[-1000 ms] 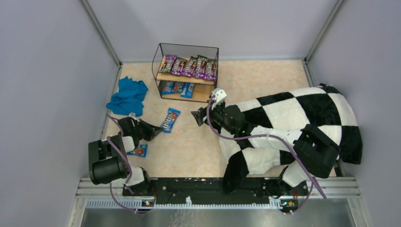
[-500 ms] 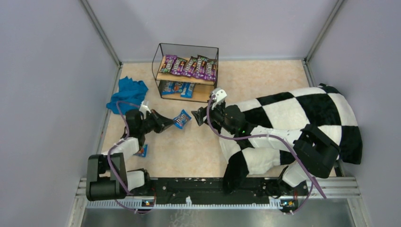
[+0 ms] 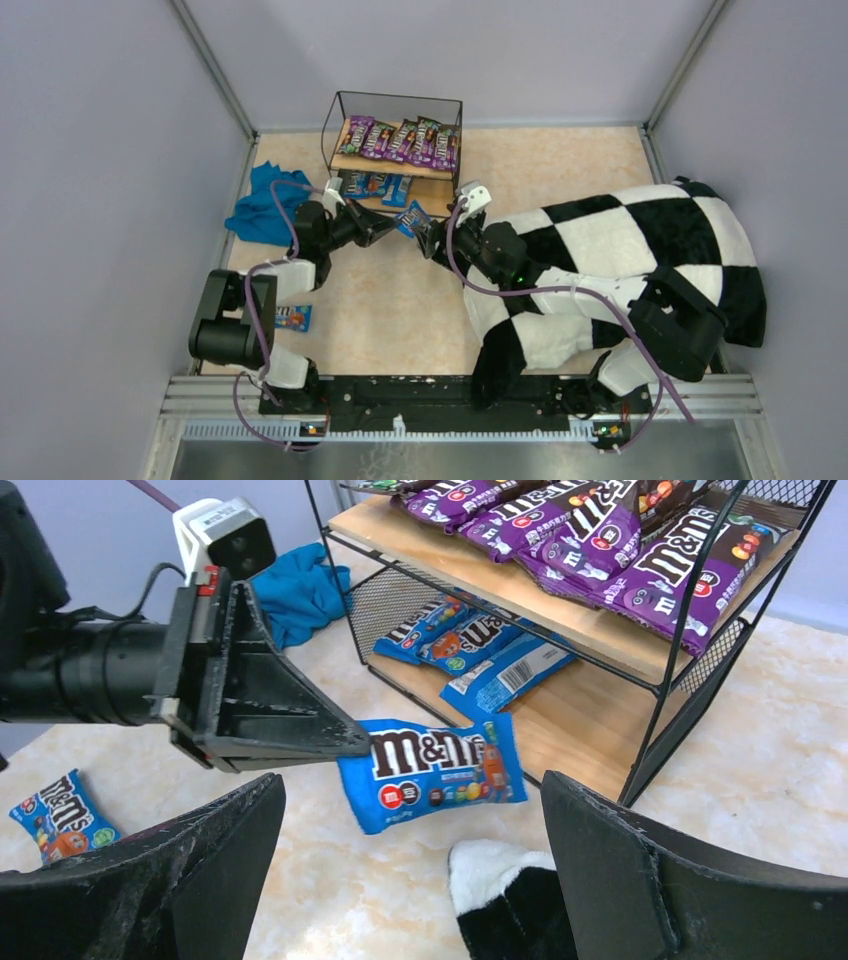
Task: Place and organize the candy bags onto the shelf
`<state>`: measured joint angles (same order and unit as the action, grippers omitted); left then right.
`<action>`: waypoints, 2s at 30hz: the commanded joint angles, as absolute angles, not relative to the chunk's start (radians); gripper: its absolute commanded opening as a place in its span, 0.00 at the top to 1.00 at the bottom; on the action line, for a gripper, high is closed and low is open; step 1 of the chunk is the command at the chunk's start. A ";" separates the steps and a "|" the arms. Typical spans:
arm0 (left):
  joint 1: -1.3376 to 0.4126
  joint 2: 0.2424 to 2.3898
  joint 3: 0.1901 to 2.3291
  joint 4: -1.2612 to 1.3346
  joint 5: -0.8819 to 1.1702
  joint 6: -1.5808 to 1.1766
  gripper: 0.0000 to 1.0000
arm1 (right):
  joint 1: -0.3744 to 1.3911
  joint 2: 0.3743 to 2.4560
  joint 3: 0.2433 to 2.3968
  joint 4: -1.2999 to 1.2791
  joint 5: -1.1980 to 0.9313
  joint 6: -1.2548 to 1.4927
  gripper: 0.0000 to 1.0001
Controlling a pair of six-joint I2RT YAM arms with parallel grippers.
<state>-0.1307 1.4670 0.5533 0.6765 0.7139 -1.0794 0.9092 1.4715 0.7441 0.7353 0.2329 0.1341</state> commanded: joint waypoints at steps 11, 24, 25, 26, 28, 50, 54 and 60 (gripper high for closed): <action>-0.196 1.757 0.695 1.081 0.528 -1.269 1.00 | 0.887 1.427 0.729 0.793 0.238 0.149 0.01; -0.293 1.915 0.701 1.076 0.234 -1.366 1.00 | 0.867 1.434 0.731 0.789 0.221 0.172 0.01; -0.298 1.924 0.702 1.075 0.200 -1.374 1.00 | 0.866 1.434 0.730 0.789 0.219 0.174 0.01; -0.303 1.935 0.705 1.077 0.178 -1.383 1.00 | 0.864 1.434 0.730 0.789 0.216 0.176 0.01; -0.314 1.960 0.719 1.074 0.144 -1.401 1.00 | 0.860 1.433 0.728 0.792 0.212 0.179 0.01; -0.353 2.136 0.846 1.129 -0.027 -1.546 1.00 | 0.829 1.442 0.724 0.800 0.166 0.218 0.01; -0.353 2.146 0.859 1.114 -0.031 -1.553 1.00 | 0.824 1.444 0.724 0.800 0.159 0.226 0.01; -0.352 2.160 0.869 1.120 -0.008 -1.545 1.00 | 0.818 1.444 0.724 0.800 0.152 0.232 0.01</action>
<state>-0.3481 2.1410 0.8406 1.0531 0.0055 -1.5581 0.8330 1.4605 0.7261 0.7483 0.1696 0.2150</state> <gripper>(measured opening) 0.006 0.986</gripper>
